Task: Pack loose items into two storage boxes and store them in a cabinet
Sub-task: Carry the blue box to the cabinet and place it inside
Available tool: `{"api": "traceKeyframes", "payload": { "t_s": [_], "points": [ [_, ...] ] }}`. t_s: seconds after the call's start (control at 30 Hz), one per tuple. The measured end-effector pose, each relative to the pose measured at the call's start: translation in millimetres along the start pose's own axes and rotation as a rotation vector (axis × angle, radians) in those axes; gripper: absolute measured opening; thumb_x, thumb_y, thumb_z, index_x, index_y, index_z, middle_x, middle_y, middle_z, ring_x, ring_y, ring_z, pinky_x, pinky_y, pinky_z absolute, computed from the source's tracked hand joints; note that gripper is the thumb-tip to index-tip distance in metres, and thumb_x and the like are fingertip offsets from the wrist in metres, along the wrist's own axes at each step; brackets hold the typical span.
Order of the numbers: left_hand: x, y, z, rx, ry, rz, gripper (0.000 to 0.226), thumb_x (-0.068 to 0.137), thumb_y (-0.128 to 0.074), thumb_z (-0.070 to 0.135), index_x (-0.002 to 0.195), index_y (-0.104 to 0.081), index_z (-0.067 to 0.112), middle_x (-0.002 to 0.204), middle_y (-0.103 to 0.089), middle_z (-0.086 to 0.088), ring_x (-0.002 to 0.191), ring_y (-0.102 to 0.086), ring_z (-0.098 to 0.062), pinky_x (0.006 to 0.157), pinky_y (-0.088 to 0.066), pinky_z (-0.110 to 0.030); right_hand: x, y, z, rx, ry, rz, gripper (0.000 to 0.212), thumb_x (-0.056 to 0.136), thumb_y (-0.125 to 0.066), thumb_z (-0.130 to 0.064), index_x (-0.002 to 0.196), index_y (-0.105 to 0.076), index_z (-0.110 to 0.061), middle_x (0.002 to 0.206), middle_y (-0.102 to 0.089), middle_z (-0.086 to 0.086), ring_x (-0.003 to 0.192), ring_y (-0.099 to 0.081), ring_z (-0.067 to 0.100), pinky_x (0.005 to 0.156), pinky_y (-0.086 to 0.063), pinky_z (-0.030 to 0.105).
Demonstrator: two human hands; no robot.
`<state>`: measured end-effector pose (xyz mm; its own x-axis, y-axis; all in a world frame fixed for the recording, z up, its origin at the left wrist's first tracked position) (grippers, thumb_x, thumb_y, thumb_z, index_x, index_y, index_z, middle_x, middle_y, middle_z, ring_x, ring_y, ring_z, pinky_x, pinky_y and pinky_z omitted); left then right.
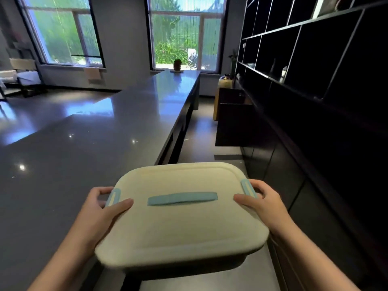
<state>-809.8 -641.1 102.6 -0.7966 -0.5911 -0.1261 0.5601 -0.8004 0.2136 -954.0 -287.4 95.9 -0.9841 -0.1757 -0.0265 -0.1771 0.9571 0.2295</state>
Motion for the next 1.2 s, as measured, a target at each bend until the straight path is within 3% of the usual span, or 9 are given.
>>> {"api": "traceKeyframes", "payload": {
  "t_s": [0.3,0.47,0.77,1.0,1.07,1.2],
  "points": [
    [178.8,-71.5,20.6,0.015,0.021,-0.097,0.050,0.072,-0.079,0.015,0.112,-0.049,0.017,0.091,-0.068,-0.018,0.073,-0.069,-0.033,0.064,-0.054,-0.043,156.7,-7.2,21.4,-0.017,-0.068,0.091,0.046,0.072,-0.081,-0.027,0.111,-0.058,-0.029,0.108,-0.066,0.003,0.090,-0.069,0.022,0.072,-0.059,0.038],
    [275.5,-122.6,62.3,0.035,-0.008,-0.163,0.045,0.077,-0.075,0.018,0.113,-0.047,0.019,0.090,-0.066,-0.010,0.068,-0.068,-0.025,0.052,-0.048,-0.032,242.6,0.4,11.4,-0.037,-0.068,0.166,0.047,0.074,-0.080,-0.027,0.115,-0.057,-0.027,0.111,-0.064,0.000,0.094,-0.066,0.018,0.071,-0.055,0.030],
    [421.4,-242.5,104.0,0.119,-0.063,-0.268,0.052,0.074,-0.078,0.019,0.116,-0.047,0.021,0.095,-0.064,-0.005,0.071,-0.068,-0.020,0.049,-0.048,-0.027,401.2,43.6,25.4,0.018,-0.089,0.237,0.044,0.079,-0.075,-0.017,0.119,-0.057,-0.020,0.092,-0.066,-0.008,0.065,-0.067,-0.002,0.047,-0.045,0.009],
    [533.5,-342.2,135.9,0.109,-0.041,-0.251,0.060,0.068,-0.083,0.020,0.117,-0.047,0.023,0.096,-0.060,-0.004,0.076,-0.067,-0.023,0.056,-0.051,-0.032,548.1,83.9,34.7,0.055,-0.095,0.249,0.044,0.079,-0.075,-0.017,0.120,-0.058,-0.019,0.093,-0.072,0.000,0.077,-0.071,0.014,0.059,-0.048,0.024],
    [566.1,-365.6,143.6,0.082,-0.022,-0.240,0.061,0.068,-0.083,0.018,0.117,-0.047,0.024,0.095,-0.060,-0.005,0.075,-0.068,-0.024,0.056,-0.051,-0.033,593.7,91.6,31.6,0.048,-0.085,0.238,0.045,0.079,-0.074,-0.016,0.121,-0.058,-0.018,0.095,-0.071,0.000,0.080,-0.070,0.015,0.059,-0.048,0.024],
    [631.1,-392.5,147.2,0.055,0.030,-0.189,0.061,0.069,-0.081,0.016,0.119,-0.046,0.025,0.098,-0.059,-0.007,0.078,-0.067,-0.026,0.056,-0.051,-0.033,683.2,90.6,22.3,0.030,-0.064,0.193,0.041,0.081,-0.073,-0.016,0.119,-0.058,-0.021,0.090,-0.071,-0.005,0.067,-0.070,0.005,0.053,-0.048,0.015]
  ]
}}
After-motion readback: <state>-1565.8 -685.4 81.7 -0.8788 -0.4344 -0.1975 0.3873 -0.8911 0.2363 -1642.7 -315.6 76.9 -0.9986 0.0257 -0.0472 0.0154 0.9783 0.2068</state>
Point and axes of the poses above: each hand's wrist, its own x-axis towards the middle knuckle, its own y-axis out of the back of the hand, z = x × y, the point moved 10 cm from there along x, towards the middle knuckle
